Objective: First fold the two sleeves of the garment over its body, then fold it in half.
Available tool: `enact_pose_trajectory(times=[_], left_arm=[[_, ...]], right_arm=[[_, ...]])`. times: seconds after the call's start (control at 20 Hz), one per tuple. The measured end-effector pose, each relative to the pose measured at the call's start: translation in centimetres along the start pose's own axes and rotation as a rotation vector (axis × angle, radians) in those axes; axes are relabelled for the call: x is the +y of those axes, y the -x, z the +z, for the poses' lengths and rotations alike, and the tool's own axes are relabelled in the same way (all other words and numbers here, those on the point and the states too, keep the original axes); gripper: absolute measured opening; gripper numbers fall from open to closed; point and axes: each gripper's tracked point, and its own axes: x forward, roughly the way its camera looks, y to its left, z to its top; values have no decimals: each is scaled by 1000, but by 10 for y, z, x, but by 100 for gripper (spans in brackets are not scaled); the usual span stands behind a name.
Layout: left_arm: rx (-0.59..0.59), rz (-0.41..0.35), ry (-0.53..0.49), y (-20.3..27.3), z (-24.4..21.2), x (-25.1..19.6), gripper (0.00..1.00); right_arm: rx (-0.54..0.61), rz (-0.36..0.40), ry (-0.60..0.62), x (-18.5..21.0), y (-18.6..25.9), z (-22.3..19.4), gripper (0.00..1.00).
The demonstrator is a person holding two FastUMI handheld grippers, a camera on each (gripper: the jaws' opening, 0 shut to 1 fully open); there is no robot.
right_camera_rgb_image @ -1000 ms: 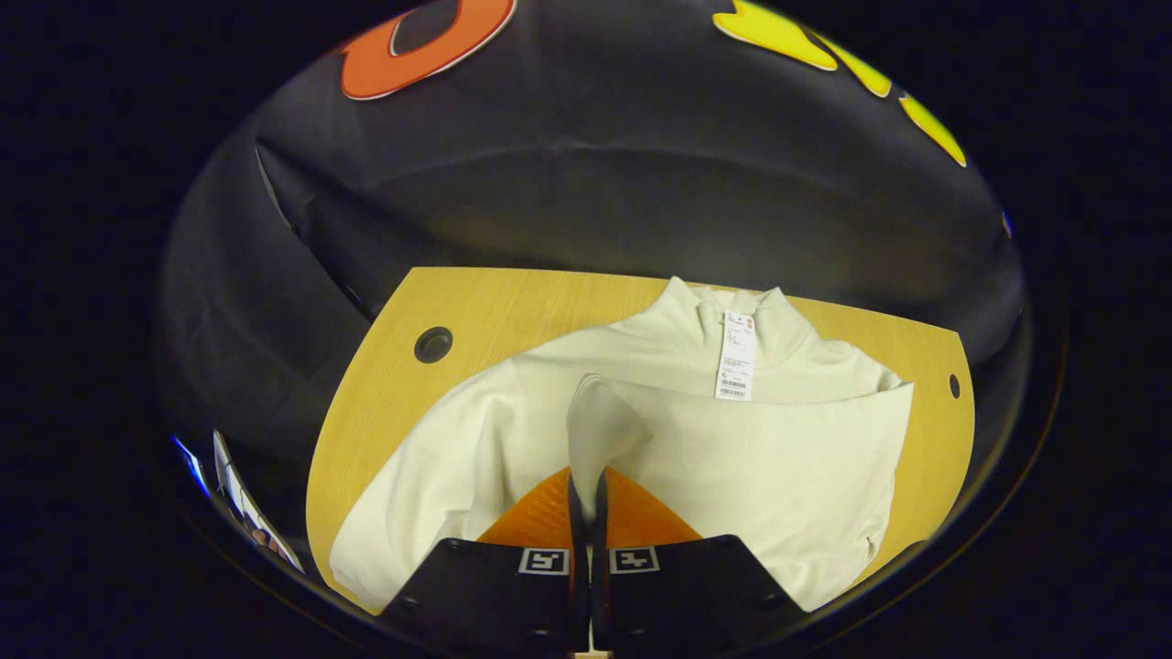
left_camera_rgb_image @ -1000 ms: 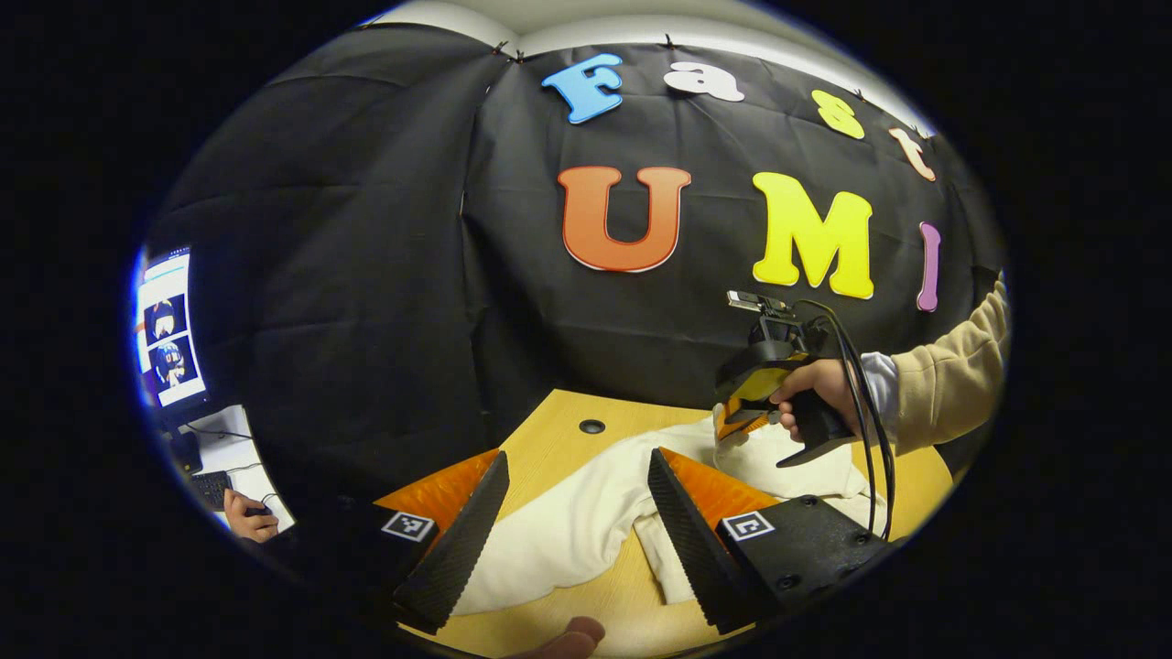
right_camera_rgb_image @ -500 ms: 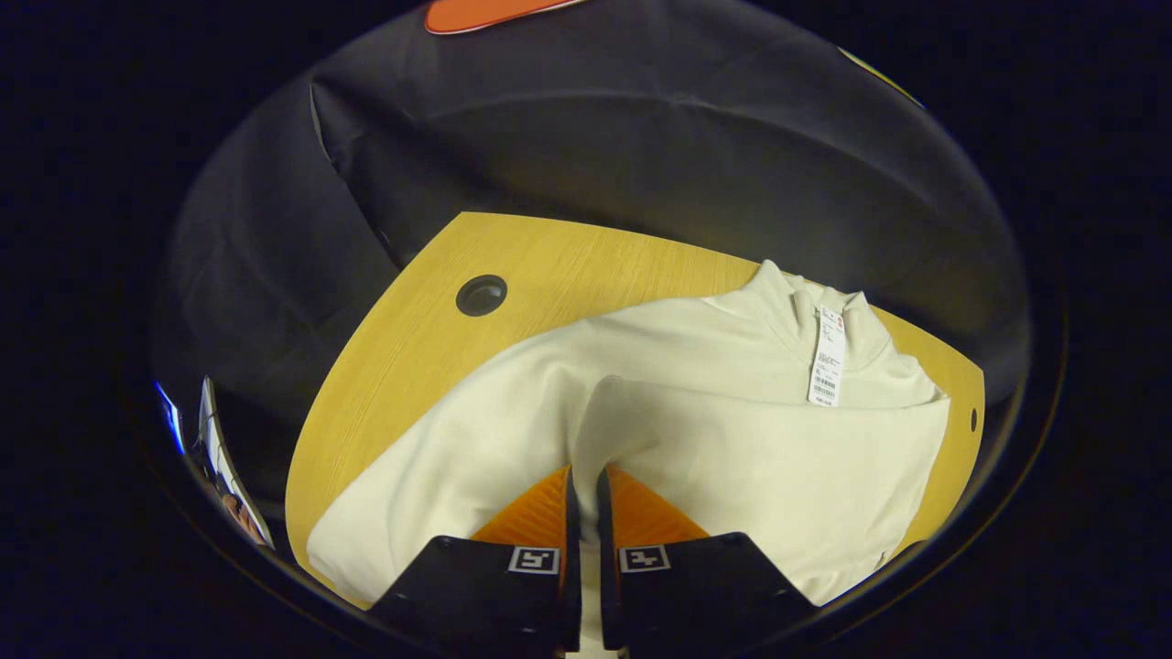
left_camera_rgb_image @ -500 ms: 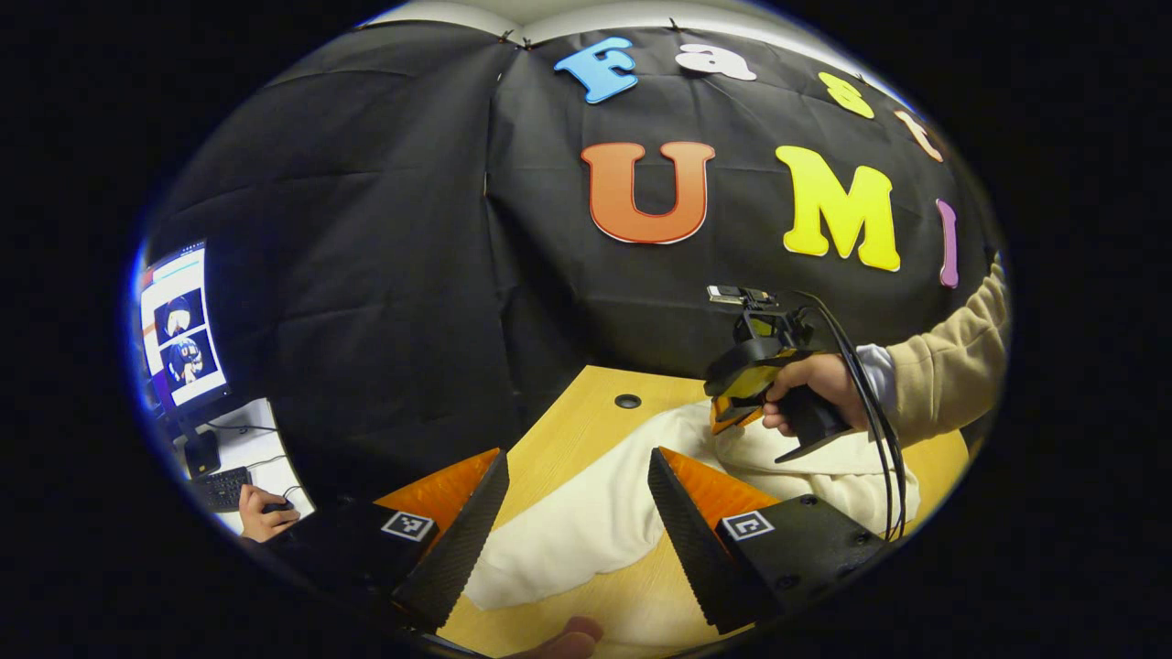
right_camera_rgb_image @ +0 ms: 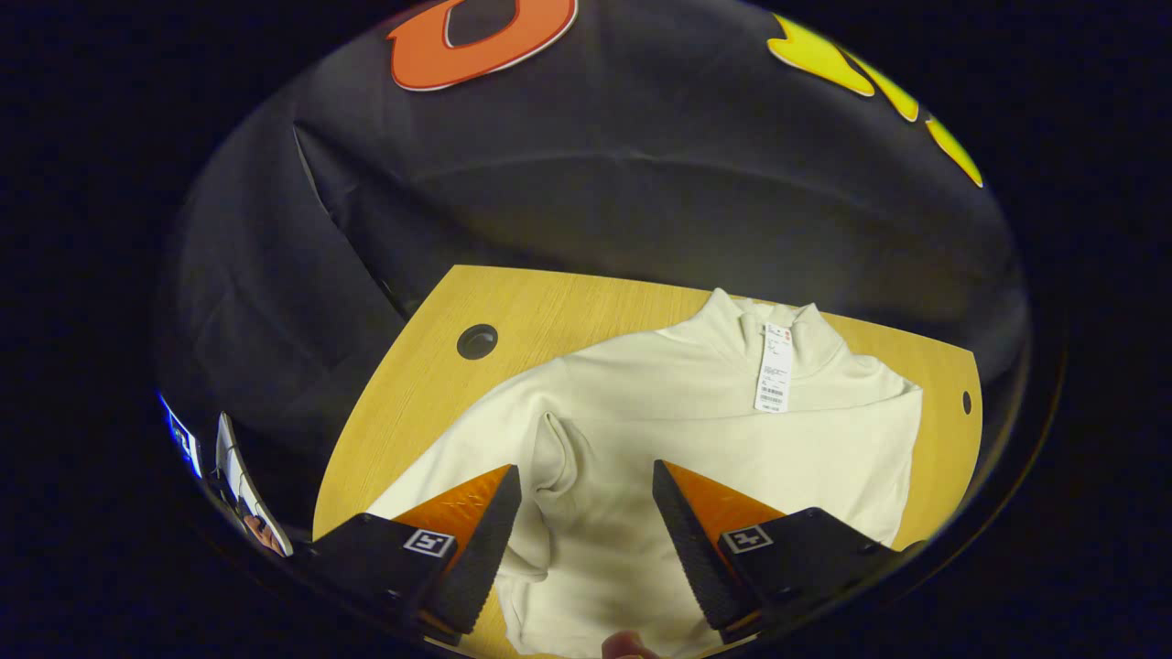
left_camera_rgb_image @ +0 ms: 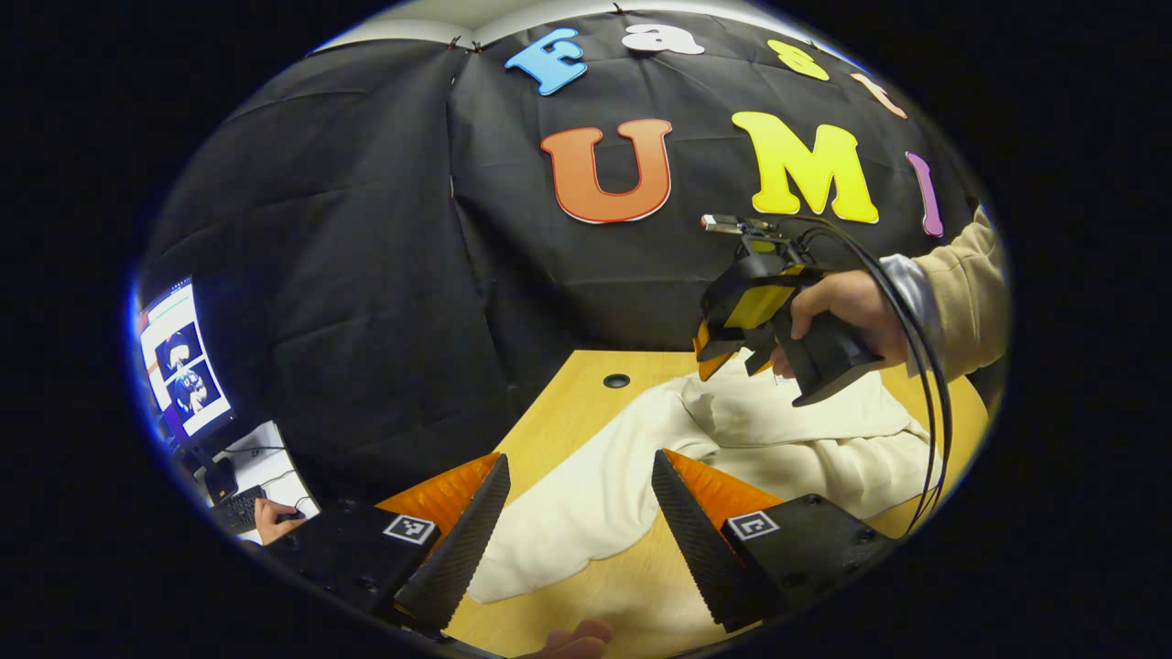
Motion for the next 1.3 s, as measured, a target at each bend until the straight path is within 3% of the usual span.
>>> enact_pose_trajectory(times=[0.1, 0.35, 0.55, 0.95, 1.3], left_arm=[[12, 24, 4, 1, -5, 4, 99], [120, 114, 63, -3, -49, 33, 99], [194, 170, 175, -5, -81, 48, 99], [344, 403, 312, -6, -133, 101, 99], [534, 497, 489, -16, -165, 117, 98]], right_arm=[[-72, -6, 29, -15, 34, 18, 98], [-341, -85, 96, -76, 148, 62, 98], [-459, -138, 87, -127, 234, 61, 97], [-542, -175, 25, -206, 355, 9, 95], [-517, -172, -16, -235, 382, -49, 98]])
